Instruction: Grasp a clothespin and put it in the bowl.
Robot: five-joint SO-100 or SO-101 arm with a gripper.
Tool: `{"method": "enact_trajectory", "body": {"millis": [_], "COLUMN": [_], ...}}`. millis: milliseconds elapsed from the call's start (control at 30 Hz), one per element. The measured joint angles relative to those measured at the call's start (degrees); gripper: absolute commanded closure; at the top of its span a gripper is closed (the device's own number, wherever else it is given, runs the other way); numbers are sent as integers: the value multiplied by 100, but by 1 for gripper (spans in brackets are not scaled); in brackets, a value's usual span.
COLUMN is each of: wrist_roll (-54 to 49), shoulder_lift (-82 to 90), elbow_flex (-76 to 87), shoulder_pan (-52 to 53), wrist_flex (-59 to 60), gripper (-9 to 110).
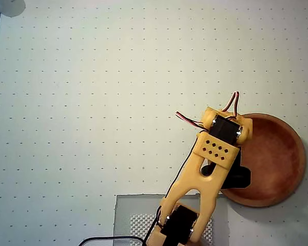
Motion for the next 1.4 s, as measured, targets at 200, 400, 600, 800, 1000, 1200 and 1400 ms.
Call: {"method": "enact_trajectory", "body": {"millis": [200,400,600,800,1000,1200,1400], "wrist_roll": [940,1661,1978,2048,2048,2048,2057], "shoulder_lift": [-483,-932,-1248,-1327,-1327,-1854,-2224], "elbow_flex": [0,0,0,642,932,932,677], "shoulder_pan": [378,686,791,800,800,800,1125], "wrist_flex": [-448,-501,-501,-519,-545,-580,-844], "gripper": [105,105,105,105,105,105,105]}}
